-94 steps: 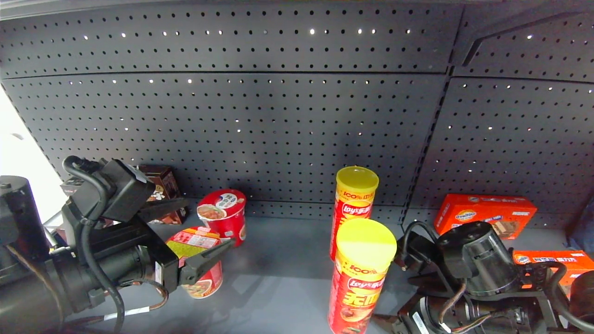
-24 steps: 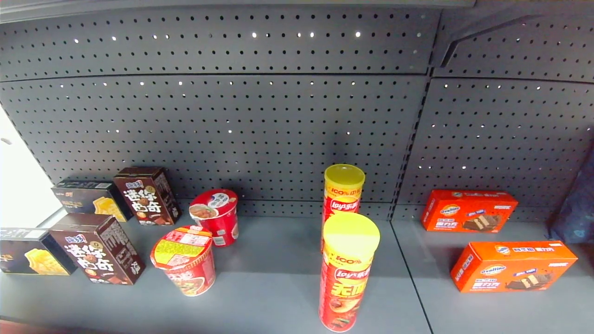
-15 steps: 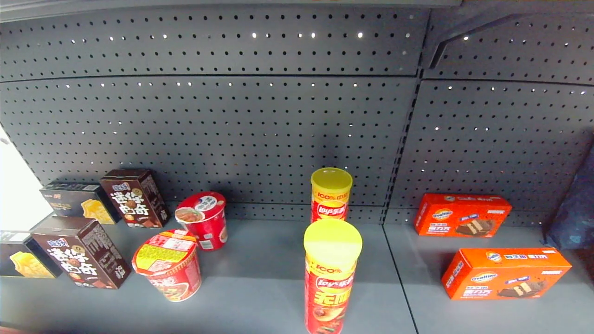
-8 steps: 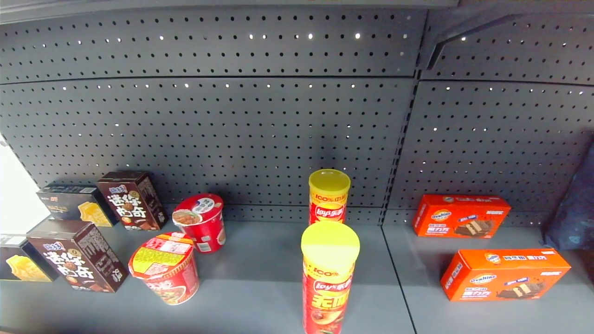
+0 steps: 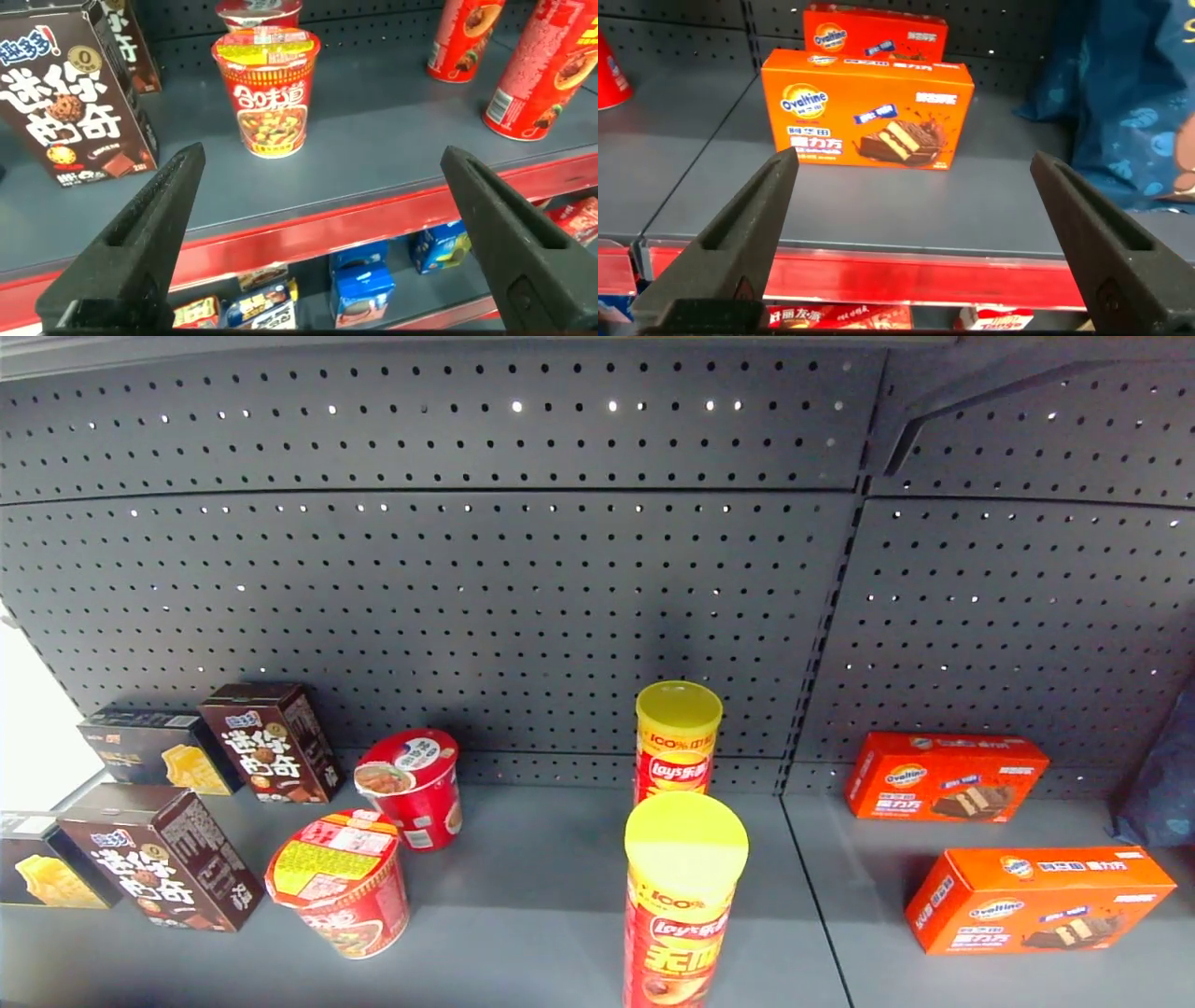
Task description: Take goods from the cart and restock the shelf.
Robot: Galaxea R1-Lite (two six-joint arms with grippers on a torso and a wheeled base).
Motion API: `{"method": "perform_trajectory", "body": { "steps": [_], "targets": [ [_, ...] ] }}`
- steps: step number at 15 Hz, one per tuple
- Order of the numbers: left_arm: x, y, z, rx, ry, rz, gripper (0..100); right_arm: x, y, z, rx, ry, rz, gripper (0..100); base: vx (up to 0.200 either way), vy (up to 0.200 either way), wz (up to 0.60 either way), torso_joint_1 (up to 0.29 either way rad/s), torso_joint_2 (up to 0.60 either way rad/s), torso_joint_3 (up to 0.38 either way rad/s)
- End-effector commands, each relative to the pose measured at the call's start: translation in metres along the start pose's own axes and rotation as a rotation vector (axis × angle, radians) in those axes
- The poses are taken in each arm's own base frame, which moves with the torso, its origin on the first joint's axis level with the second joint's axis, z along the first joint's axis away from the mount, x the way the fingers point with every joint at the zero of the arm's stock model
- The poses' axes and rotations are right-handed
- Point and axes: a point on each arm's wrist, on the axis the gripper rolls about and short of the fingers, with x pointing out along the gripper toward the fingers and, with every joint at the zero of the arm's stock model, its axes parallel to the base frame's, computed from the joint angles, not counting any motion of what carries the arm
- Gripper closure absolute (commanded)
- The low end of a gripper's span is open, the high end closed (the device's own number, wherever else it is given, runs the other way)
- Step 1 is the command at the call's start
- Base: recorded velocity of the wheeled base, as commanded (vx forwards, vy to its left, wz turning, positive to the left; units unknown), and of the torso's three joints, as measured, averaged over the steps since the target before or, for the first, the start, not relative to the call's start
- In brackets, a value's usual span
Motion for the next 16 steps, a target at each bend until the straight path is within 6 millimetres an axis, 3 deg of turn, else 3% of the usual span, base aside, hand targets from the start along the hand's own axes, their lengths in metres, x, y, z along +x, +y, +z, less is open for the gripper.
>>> {"method": "perform_trajectory", "body": {
  "steps": [1, 16],
  "targets": [
    [0.0001, 0.0000, 0.0001, -0.001, 0.001, -0.001, 0, 0.0003, 0.0000, -0.0001, -0.001, 0.003, 0.000, 0, 0.000, 0.000, 0.00, 0.000, 0.00, 0.000],
    [0.0001, -0.0010, -0.0001, 0.049, 0.002, -0.044, 0, 0.0002, 0.0000, 0.0002, -0.001, 0.003, 0.000, 0, -0.013, 0.000, 0.00, 0.000, 0.00, 0.000]
  ]
}}
